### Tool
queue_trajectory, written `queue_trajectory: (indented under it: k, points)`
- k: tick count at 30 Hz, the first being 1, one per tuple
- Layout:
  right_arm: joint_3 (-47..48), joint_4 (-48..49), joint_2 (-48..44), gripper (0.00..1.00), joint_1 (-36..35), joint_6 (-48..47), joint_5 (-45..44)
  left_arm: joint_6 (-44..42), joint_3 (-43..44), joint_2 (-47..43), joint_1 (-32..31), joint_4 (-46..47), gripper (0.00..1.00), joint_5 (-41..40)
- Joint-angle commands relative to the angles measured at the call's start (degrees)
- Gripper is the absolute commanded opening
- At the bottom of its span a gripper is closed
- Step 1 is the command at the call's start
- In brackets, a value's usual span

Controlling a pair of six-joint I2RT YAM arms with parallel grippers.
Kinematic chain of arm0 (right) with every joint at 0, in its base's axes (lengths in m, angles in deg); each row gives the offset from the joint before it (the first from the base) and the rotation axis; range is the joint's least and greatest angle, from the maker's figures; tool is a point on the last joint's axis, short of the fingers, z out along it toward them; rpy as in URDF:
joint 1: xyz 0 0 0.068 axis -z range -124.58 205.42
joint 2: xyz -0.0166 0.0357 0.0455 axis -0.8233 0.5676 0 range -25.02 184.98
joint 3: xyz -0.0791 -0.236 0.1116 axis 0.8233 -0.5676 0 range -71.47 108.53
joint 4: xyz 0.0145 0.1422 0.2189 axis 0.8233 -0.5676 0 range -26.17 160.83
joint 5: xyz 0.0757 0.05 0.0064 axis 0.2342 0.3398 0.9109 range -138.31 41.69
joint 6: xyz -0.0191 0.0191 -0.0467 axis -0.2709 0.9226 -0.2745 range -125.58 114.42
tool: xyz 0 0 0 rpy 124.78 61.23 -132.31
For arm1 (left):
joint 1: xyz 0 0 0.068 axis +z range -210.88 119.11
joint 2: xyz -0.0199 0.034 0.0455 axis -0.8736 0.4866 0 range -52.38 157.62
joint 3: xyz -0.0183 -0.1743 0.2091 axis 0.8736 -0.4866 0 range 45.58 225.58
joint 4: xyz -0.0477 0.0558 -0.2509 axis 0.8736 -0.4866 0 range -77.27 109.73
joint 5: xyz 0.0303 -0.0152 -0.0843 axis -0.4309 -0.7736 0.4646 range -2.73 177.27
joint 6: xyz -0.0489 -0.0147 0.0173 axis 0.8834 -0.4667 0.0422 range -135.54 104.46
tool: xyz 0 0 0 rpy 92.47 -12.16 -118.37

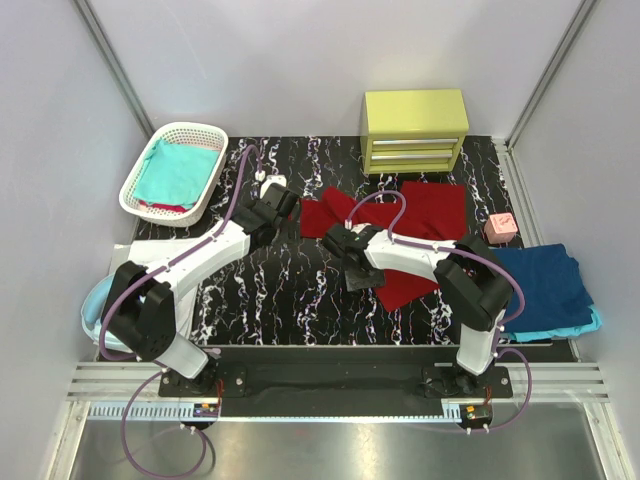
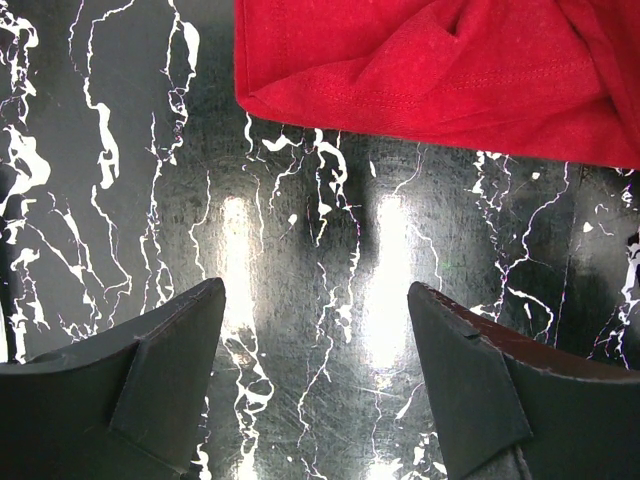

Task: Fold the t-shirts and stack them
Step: Flatten out the tshirt

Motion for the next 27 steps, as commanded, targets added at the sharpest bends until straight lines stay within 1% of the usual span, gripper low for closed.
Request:
queue_trajectory:
  k: [1,6,8,13,14,17,20,22,23,24,27]
  points:
    - [-0.4,-0.2,0.7,0.53,0.0,1.9,-3.5,0.3,-0.1,-1.6,0.3,1.9,0.80,0.3]
    - [-0.7,-0.7,1.8,0.52,0.9,2.4,-5.5,0.3,-0.1,-1.6,0.3,1.9,0.80,0.3]
    - [-1.2,-0.9,2.2,0.50,2.2,2.6,-5.4,0.2,-0.2,-1.6,0.3,1.9,0.80,0.4]
    - [-2.2,-1.3,2.0,0.45,3.9,2.6,-5.6,0.2,-0.5,-1.8,0.3,1.9,0.80,0.3]
    - [-2.4,-1.2,2.0,0.42,4.4,2.7,-5.4,0.2,-0.5,-1.9,0.3,1.9,0.80,0.4]
    - [-2.6,-1.6,2.5,0.36,4.6,2.7,-5.2,0.2,-0.3,-1.6,0.3,1.9,0.80,0.5]
    - [-2.9,-1.7,2.9,0.35,4.5,2.9,-5.0,0.2,-0.2,-1.5,0.2,1.9,0.80,0.7]
    - [-3.4,-1.7,3.0,0.33,4.7,3.3,-4.9,0.3,-0.2,-1.5,0.3,1.9,0.80,0.7]
    - [-3.4,-1.7,2.9,0.29,4.6,3.3,-4.9,0.2,-0.3,-1.5,0.2,1.9,0.80,0.7]
    - [-3.5,-1.8,2.8,0.20,4.6,3.4,-4.8,0.3,-0.3,-1.5,0.3,1.9,0.80,0.7]
    - [-4.1,-2.1,2.0,0.00,4.6,3.9,-4.9,0.3,-0.4,-1.0,0.2,2.2,0.80,1.0]
